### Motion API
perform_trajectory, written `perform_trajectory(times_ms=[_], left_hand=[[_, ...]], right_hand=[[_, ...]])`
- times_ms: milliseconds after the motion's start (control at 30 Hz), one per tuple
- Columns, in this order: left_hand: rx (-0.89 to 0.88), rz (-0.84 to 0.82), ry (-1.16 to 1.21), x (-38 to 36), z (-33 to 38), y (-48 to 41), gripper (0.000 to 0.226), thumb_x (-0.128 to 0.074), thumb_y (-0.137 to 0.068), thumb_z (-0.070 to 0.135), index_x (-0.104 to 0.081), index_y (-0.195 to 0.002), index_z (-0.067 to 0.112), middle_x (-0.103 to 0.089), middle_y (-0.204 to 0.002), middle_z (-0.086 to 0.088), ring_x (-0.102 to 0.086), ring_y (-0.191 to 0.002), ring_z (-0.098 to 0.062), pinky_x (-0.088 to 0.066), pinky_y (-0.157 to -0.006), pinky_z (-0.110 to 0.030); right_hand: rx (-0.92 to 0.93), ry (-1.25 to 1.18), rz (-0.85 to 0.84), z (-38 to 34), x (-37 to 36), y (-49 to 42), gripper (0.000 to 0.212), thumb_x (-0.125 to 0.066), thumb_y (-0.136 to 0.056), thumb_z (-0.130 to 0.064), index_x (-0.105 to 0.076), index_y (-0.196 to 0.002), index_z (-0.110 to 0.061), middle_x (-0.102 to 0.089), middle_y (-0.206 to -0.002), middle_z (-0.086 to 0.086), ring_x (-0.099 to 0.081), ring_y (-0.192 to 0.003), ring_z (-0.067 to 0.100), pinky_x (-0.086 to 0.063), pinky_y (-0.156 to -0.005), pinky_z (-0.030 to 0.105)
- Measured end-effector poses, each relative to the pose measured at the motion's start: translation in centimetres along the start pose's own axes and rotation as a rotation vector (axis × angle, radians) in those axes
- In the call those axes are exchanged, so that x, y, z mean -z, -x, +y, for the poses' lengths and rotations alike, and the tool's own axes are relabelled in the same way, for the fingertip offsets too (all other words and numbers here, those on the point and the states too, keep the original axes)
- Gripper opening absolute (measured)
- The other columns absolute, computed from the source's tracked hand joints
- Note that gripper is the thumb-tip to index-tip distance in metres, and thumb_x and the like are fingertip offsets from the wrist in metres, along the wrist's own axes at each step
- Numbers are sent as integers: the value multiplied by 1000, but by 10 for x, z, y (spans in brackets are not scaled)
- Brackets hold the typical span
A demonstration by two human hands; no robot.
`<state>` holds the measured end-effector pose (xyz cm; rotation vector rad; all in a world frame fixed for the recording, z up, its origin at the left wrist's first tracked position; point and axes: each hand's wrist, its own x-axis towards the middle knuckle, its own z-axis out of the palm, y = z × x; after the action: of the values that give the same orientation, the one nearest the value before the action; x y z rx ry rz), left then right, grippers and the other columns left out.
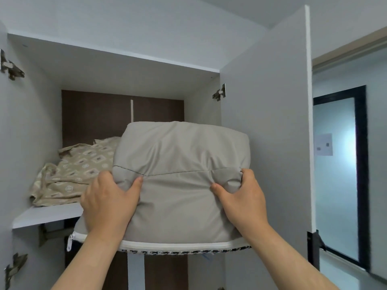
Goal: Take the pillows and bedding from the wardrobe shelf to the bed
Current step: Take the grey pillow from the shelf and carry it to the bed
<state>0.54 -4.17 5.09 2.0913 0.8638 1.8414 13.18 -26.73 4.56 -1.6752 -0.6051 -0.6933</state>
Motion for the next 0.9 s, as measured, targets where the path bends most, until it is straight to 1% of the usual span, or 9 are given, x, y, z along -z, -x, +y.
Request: perform_trajectory(times_ms=[133, 200, 333, 400, 467, 533, 633, 733, 900], left_hand=[[8, -74, 87, 1, 11, 11, 56, -68, -74, 59, -49, -88, 9, -58, -83, -12, -55, -84, -37, -45, -77, -49], [16, -110, 142, 1, 18, 16, 58, -69, -73, 58, -50, -92, 7, -59, -88, -15, -55, -88, -39, -44, -80, -49], [38, -190, 265, 5, 38, 49, 56, -72, -73, 53, -49, -90, 5, -57, -87, -17, -55, -89, -41, -42, -80, -50], [49, -211, 374, 15, 56, 72, 51, -74, -73, 48, -46, -86, 7, -50, -82, -13, -52, -85, -39, -40, -78, -49], [67, -237, 465, 23, 71, 88, 49, -75, -74, 45, -42, -84, 11, -45, -79, -8, -45, -78, -30, -40, -76, -48], [58, -273, 537, 34, 92, 109, 48, -75, -74, 46, -43, -83, 10, -48, -78, -8, -43, -76, -26, -42, -74, -47], [18, -329, 615, 49, 128, 140, 48, -75, -73, 47, -45, -82, 10, -50, -76, -6, -49, -75, -29, -46, -72, -49], [-17, -379, 679, 66, 173, 171, 47, -76, -73, 45, -44, -81, 10, -48, -75, -4, -48, -73, -30, -44, -71, -45], [-51, -521, 801, 101, 268, 242, 49, -77, -72, 44, -50, -84, 5, -52, -76, -10, -54, -76, -37, -43, -70, -44]], right_hand=[[-25, 69, 66, -13, 33, 23, 43, -79, -68, -46, -46, -93, -36, -58, -91, -19, -59, -88, 13, -46, -75, 33], [-44, 105, 91, -18, 49, 33, 41, -78, -68, -47, -43, -89, -39, -58, -91, -19, -59, -86, 11, -48, -75, 33], [-47, 209, 146, -26, 89, 60, 40, -76, -67, -51, -45, -90, -39, -60, -93, -18, -60, -88, 9, -51, -80, 36], [-41, 281, 185, -32, 119, 76, 41, -77, -69, -49, -44, -90, -38, -58, -92, -19, -58, -88, 9, -50, -79, 34], [-22, 338, 229, -40, 145, 88, 41, -78, -69, -47, -44, -90, -36, -57, -89, -20, -58, -86, 10, -49, -77, 33], [-15, 391, 276, -47, 179, 100, 42, -79, -70, -46, -43, -89, -38, -55, -87, -23, -57, -85, 9, -47, -76, 31], [-49, 447, 347, -52, 234, 126, 42, -79, -70, -44, -45, -93, -36, -58, -89, -21, -59, -86, 10, -49, -77, 33], [-89, 507, 416, -58, 289, 151, 44, -80, -69, -44, -46, -96, -34, -59, -92, -18, -60, -88, 12, -50, -79, 35], [-145, 630, 537, -72, 407, 200, 45, -79, -70, -45, -45, -97, -33, -58, -92, -18, -59, -90, 14, -49, -80, 35]])
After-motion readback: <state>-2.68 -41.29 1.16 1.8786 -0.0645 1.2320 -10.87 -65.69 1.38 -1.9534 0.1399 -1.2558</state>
